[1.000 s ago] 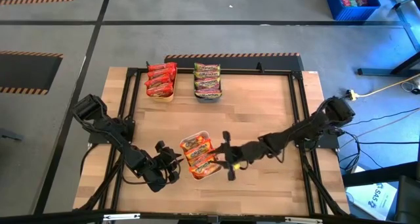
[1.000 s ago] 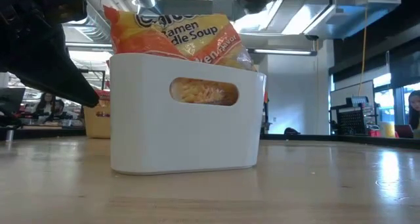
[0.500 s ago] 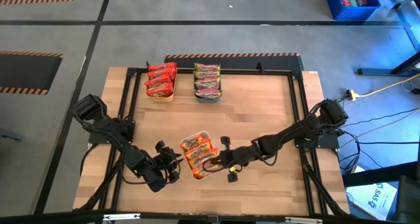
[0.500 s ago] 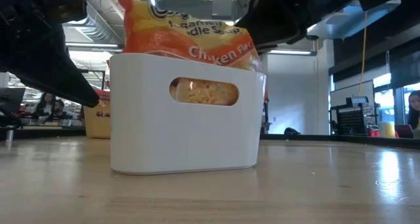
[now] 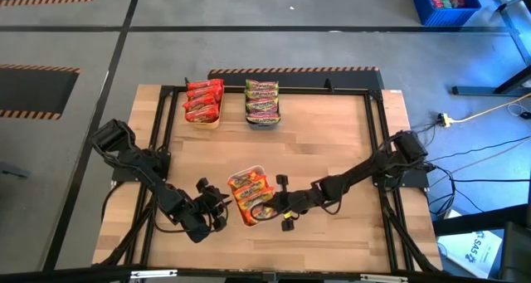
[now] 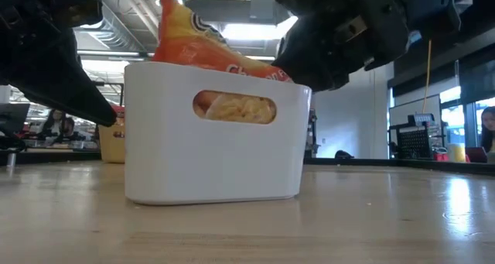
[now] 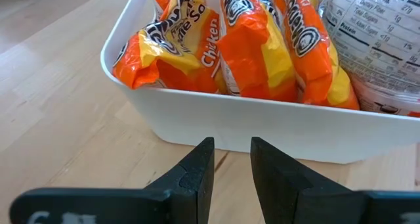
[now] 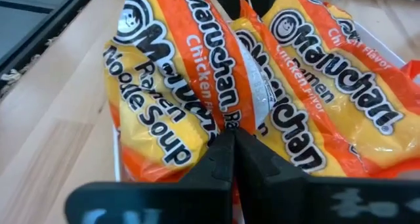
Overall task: Sort Maruchan noodles
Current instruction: Put the yellow noodle pack into the white bin, then return to Home Position
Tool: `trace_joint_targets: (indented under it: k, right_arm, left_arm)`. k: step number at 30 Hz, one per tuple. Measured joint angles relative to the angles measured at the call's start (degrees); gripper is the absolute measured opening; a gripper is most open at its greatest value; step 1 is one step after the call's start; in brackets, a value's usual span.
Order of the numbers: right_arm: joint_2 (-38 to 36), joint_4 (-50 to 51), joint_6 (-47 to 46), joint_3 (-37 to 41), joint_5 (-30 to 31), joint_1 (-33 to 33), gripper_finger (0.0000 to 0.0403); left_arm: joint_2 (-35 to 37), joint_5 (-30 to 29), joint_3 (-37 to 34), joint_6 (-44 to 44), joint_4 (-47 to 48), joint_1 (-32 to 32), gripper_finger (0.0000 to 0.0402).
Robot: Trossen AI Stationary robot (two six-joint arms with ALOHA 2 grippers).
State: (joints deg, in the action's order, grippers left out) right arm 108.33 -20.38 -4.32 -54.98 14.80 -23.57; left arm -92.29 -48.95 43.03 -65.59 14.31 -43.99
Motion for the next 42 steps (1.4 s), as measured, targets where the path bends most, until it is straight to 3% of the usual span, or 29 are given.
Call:
trace_joint_targets:
  k: [16, 23, 28, 35, 39, 42]
  right_arm:
    - [-6.12, 5.38, 1.68, -1.11, 1.13, -0.09, 0.0003]
    - [-14.23, 14.97, 1.21, -1.07, 2.33, -2.07, 0.0003]
    - [-21.07, 24.3, -0.53, -0.7, 7.83, -5.76, 0.0003]
    - [-31.71, 22.89, -4.29, 10.14, 10.07, -9.23, 0.0003]
    - [-39.68, 14.66, -4.74, 20.5, 7.12, -8.14, 0.0003]
    - [-45.66, 10.02, -4.51, 26.93, 1.2, -5.25, 0.0003]
  left_arm:
    - [0.0, 0.01, 0.0, 0.0, 0.01, 0.0, 0.0094]
    - [0.0, 0.02, 0.0, 0.0, 0.01, -0.01, 0.0094]
    - [0.0, 0.01, 0.0, -0.02, 0.01, -0.01, 0.0094]
    - [0.0, 0.0, 0.0, 0.0, 0.0, -0.01, 0.0094]
    - [0.0, 0.0, 0.0, -0.02, 0.02, -0.02, 0.0094]
    - [0.0, 0.0, 0.0, -0.01, 0.01, -0.02, 0.0094]
